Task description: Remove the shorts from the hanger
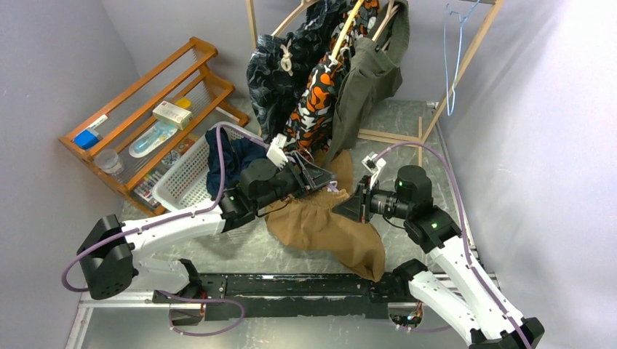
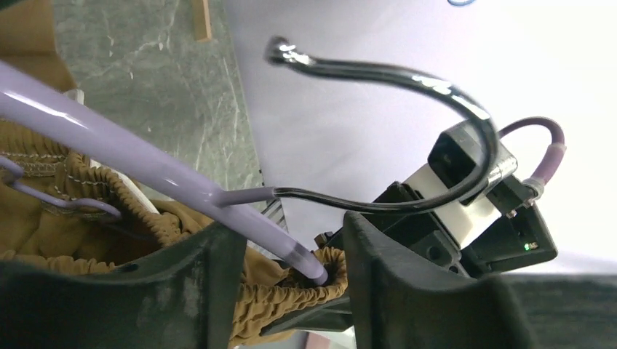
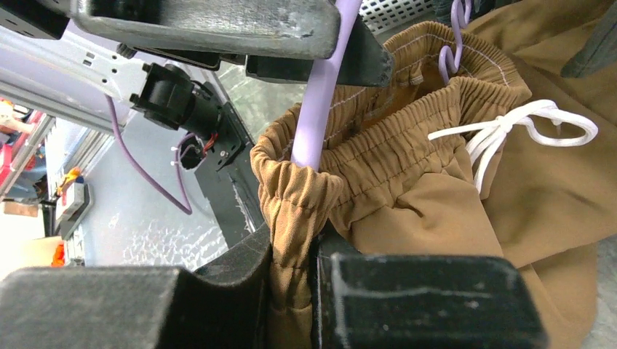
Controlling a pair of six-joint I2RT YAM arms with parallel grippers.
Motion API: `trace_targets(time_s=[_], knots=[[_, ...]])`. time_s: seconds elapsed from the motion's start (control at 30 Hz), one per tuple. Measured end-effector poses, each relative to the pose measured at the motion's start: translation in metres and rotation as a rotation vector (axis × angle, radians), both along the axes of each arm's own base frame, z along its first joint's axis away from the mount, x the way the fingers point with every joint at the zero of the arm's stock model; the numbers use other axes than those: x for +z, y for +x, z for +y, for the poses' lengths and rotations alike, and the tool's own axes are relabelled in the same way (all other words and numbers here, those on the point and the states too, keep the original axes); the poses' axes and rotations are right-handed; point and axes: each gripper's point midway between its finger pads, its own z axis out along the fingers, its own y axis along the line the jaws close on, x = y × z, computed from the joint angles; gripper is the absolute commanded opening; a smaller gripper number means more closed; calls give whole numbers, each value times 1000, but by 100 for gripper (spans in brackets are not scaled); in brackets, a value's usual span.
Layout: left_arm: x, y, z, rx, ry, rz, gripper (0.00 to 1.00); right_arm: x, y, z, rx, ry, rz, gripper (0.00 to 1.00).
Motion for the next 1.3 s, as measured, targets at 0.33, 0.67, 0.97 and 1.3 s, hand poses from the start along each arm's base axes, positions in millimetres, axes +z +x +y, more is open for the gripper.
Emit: trace_targets(time_s=[0.33,0.67,0.97,1.3], knots=[[26,-6,-2,27,-89,14,7,3,-9,2,52,10,-31,15],[11,-13,16,93,2,-9,7,8,-8,-4,19,-16,-49,32],[16,-12,45,179,101,-103,7,-6,-14,-3,43,-37,24,0],[43,-11,73,254,200,-203,7,-41,19,-24,-157,-190,61,0]])
